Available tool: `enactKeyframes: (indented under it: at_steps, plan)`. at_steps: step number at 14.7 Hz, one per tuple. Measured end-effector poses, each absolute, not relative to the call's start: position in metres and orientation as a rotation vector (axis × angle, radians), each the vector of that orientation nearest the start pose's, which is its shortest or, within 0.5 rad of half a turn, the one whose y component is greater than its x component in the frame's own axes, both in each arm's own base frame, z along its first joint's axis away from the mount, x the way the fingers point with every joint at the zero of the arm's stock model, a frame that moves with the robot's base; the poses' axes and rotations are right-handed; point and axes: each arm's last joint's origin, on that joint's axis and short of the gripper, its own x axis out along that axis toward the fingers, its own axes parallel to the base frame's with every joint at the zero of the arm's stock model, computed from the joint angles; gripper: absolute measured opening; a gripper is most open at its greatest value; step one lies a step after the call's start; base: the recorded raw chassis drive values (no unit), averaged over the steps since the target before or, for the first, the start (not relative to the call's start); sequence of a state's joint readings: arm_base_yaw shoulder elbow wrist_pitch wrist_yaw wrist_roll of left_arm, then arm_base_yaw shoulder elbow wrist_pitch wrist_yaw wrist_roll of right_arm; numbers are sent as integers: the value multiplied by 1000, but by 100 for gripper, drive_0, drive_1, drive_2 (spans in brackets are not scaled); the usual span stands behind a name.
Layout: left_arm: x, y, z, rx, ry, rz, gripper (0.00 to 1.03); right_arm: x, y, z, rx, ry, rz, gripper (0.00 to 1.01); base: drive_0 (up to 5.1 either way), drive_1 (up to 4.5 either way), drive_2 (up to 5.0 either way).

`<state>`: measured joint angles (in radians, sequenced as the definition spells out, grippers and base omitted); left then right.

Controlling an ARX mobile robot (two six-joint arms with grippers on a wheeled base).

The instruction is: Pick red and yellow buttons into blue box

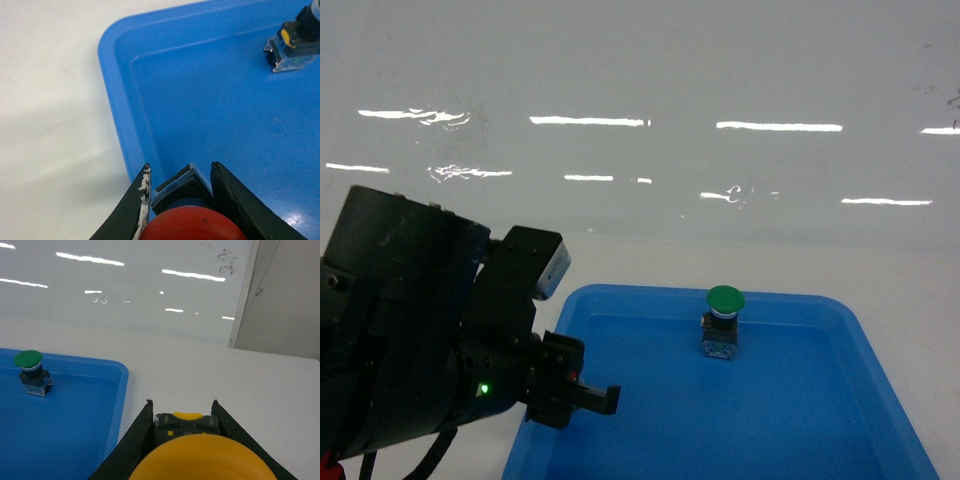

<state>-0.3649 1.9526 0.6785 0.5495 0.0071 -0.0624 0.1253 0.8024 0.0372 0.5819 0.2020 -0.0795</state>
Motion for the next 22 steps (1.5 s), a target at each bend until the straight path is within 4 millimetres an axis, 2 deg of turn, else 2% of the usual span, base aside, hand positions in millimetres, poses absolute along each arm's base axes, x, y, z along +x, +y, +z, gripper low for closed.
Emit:
enactKeyframes:
  at_steps: [2,5,6,10,13,17,22]
  plan:
    - [299,-115,71,78,707,-335,31,149,13,149,-109,184,-70,29,0,0,0]
    - [289,-110,65,83,728,-328,31,149,13,149,-109,184,-69,29,0,0,0]
    - [285,-107,69,78,719,-327,31,149,13,149,-109,184,-70,29,0,0,0]
    - [275,-76,116,9,534,-271,31,149,13,149,-109,184,-70,29,0,0,0]
    - [258,-54,133,-12,483,-209,31,149,13,149,-109,184,-70,29,0,0,0]
    - [237,-46,163,-40,380,-194,31,149,13,149,-109,184,-70,29,0,0,0]
    - [210,-39,178,-15,293,-128,31,149,13,149,-109,184,-70,29,0,0,0]
